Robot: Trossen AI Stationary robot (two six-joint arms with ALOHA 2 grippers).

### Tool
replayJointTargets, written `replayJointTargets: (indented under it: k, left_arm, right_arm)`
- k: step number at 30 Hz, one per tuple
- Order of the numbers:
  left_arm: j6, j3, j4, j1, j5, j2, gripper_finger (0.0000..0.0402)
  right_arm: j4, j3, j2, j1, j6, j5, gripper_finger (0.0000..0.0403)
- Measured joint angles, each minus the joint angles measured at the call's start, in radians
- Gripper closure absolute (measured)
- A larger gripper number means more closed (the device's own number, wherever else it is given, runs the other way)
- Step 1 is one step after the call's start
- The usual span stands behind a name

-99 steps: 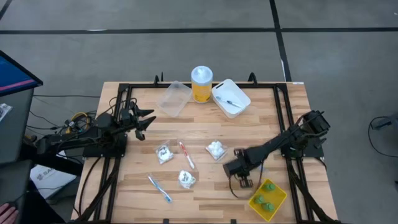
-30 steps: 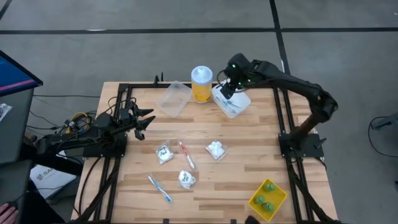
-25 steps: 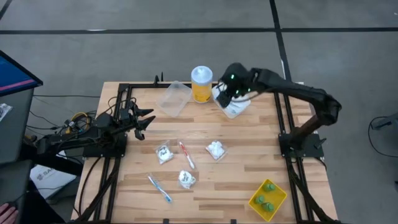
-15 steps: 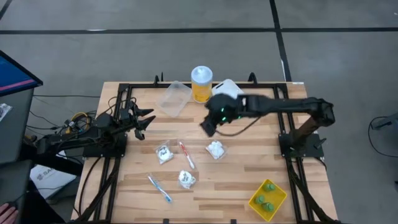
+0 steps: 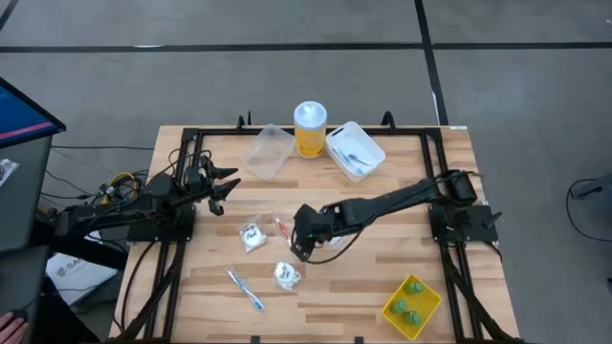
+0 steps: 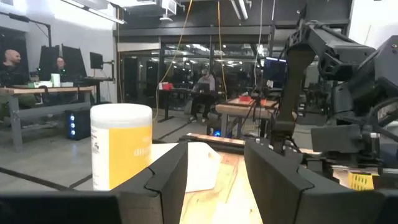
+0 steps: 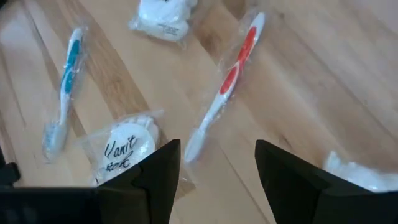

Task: Pick & Place Travel size toiletries
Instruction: Put the orange toothbrush into the white bin

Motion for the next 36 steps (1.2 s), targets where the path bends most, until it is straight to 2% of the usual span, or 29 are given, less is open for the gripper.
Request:
replayJointTargets:
  k: [2,7,11,17,20,23,26,32,34,36]
  left_arm:
    - [-0.030,0.000,0.004,0.000,0.001,0.005,0.0247]
    - [-0.305,0.000,0.023,0.000,-0.001,0.024,0.0247]
    - [-0.435,0.000,0.054,0.000,-0.004,0.047,0.0247]
    - [-0.525,0.000,0.231,0.000,-0.045,0.077,0.0247]
    - [-0.540,0.055,0.246,-0.005,0.024,0.114,0.0247]
    - [-0.508,0.170,0.219,-0.027,0.102,0.212,0.0247]
    - [-0.455,0.329,0.039,-0.063,0.125,0.355,0.0247]
    - [-0.293,0.647,-0.524,-0.121,0.132,0.716,0.0224]
    - [-0.214,0.706,-0.619,-0.138,0.154,0.826,0.0210]
    - [-0.132,0.742,-0.645,-0.149,0.201,0.921,0.0192]
  right_arm:
    - [0.021,0.002,0.017,0.003,0.008,-0.009,0.0202]
    - [0.016,0.001,0.026,0.002,0.017,-0.030,0.0202]
    - [0.010,-0.001,0.004,0.002,-0.002,-0.031,0.0202]
    - [0.019,0.002,-0.114,-0.007,-0.044,-0.019,0.0202]
    - [0.023,0.001,-0.189,-0.013,-0.068,-0.017,0.0202]
    - [0.046,0.001,-0.282,-0.004,-0.135,-0.019,0.0202]
    - [0.077,0.001,-0.384,0.024,-0.219,-0.028,0.0202]
    - [0.061,0.002,-0.618,0.081,-0.424,-0.013,0.0208]
    - [0.032,0.003,-0.686,0.096,-0.463,0.007,0.0215]
    - [-0.009,0.003,-0.744,0.104,-0.466,0.041,0.0222]
